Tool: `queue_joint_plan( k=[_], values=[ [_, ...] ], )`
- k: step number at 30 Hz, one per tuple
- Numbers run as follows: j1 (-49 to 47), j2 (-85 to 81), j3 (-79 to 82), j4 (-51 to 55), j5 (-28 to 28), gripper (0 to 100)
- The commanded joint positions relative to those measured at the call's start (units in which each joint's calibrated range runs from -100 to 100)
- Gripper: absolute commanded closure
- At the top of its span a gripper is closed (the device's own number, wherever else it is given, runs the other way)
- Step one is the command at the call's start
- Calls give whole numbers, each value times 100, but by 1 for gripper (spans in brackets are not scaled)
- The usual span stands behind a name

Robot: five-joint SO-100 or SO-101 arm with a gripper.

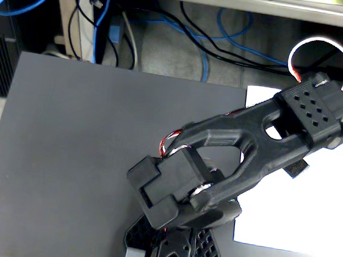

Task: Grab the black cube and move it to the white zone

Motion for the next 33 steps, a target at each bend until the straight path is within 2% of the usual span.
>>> queue_joint_plan(
  k=[1,5,12,16,18,21,25,33],
  values=[
    [-28,-65,-479,2,42,79],
    [31,-65,-460,2,136,71],
    [-28,-65,-515,28,105,71],
    [-80,-65,-1576,1357,-31,71],
    [-734,-65,-1956,1700,-466,71],
    [-1875,-65,-2500,1717,-1414,71],
    [-3192,-65,-2926,1717,-2389,71],
    [-5459,-65,-3108,1443,-3908,71]
  ],
)
